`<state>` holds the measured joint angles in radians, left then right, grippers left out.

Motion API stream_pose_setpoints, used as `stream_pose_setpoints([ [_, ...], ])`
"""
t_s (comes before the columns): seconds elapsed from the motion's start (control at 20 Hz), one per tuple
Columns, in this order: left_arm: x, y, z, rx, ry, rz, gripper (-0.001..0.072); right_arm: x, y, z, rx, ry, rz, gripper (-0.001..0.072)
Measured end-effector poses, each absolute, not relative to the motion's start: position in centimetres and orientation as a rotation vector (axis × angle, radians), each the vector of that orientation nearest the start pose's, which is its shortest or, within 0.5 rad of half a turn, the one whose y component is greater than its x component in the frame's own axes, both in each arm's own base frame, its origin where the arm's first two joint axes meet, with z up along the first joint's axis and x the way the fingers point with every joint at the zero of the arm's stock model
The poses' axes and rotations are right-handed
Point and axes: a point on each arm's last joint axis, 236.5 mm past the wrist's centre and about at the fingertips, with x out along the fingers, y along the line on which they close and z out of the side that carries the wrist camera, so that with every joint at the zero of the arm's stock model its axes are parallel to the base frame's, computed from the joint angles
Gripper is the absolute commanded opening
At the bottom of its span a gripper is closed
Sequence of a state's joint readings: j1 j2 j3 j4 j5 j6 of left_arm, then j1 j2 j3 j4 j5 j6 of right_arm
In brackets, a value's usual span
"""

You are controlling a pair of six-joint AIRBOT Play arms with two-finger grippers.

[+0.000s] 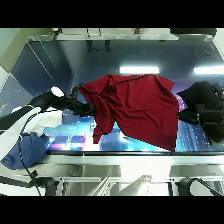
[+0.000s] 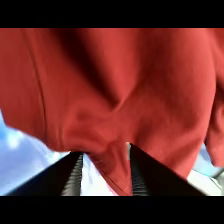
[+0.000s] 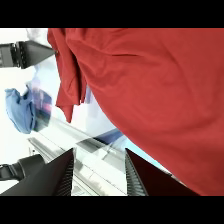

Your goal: Fold the shirts.

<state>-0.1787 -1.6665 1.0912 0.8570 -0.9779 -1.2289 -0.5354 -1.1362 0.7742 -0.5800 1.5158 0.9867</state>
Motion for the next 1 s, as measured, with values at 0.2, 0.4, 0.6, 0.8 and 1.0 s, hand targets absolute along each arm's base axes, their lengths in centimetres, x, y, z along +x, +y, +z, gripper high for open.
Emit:
stream_pose_setpoints([
  [0.2,37.4,-19.6,-11.5,-0.354,1.448,-0.546,0.0026,29.1,5.3,3.7,0.830,1.166,0.589,0.0365],
  [0.4,37.9,-18.0,-9.5,-0.373,1.424,-0.544,0.0026,30.1,5.8,3.9,0.889,1.138,0.607,0.0362],
  [0.6,39.1,-14.9,-5.9,-0.409,1.350,-0.517,0.0026,30.0,5.8,2.9,0.940,1.176,0.587,0.0360],
  [0.8,39.5,-11.8,-3.5,-0.430,1.300,-0.492,0.0026,25.7,3.9,-1.6,0.941,1.364,0.400,0.0360],
  [1.0,39.2,-10.0,-3.0,-0.441,1.297,-0.484,0.0026,21.7,1.8,-5.5,0.982,1.445,0.170,0.0362],
])
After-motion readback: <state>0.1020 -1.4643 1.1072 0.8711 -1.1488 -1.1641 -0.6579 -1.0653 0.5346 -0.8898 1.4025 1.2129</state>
